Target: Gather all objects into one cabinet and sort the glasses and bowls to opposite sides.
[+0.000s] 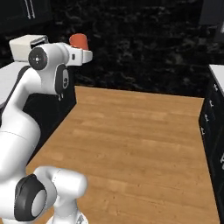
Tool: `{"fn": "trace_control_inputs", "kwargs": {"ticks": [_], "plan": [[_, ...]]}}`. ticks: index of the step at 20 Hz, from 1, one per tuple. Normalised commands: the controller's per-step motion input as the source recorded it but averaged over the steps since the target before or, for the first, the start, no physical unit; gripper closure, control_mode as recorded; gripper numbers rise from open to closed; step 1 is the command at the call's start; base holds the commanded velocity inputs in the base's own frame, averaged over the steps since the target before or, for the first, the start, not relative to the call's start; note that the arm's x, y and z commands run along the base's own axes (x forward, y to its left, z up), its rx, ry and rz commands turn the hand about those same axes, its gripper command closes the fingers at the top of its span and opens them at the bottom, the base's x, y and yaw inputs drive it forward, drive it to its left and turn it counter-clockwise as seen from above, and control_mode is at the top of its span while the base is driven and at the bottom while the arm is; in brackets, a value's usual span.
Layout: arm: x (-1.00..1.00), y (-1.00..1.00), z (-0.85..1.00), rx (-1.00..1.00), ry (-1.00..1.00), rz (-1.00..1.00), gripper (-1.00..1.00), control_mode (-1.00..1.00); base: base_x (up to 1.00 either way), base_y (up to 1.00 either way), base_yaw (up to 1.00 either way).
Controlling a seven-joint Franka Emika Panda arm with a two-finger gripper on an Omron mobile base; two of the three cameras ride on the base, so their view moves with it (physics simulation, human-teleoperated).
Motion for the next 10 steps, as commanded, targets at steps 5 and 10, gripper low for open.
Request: {"fn": "trace_control_inputs", "kwargs": {"ticks": [5, 10], "plan": [[0.00, 0.00, 0.00, 0.00, 0.00, 0.00, 1.00, 1.00, 1.00, 0.18, -0.03], [0.00, 0.00, 0.00, 0.00, 0.00, 0.00, 1.00, 1.00, 1.00, 0.17, -0.04]]}}
